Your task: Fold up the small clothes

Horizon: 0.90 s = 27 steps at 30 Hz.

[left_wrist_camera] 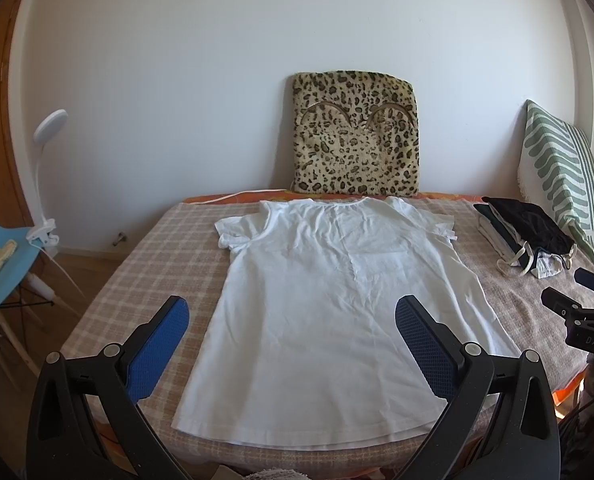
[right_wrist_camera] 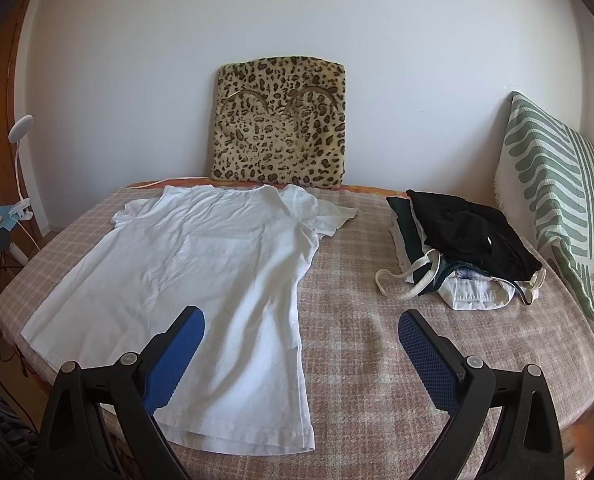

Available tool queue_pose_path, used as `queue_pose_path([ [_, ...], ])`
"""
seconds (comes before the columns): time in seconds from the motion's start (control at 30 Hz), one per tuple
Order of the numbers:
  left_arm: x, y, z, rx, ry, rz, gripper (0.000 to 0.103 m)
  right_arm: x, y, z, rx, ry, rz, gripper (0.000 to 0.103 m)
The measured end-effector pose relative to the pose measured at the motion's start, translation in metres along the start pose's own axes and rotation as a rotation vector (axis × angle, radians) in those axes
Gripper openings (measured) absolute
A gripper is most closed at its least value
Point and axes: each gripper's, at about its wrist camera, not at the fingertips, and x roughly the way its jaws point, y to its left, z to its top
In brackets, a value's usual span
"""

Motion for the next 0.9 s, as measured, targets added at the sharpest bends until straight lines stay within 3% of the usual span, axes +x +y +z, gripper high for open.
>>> queue_pose_path([
  [0.9,0.0016,-0.0019,-0.0032,-0.002,0.005,0.004,0.103,0.0004,0.0017,0.0014,0.000,-0.001,0.001,0.099],
])
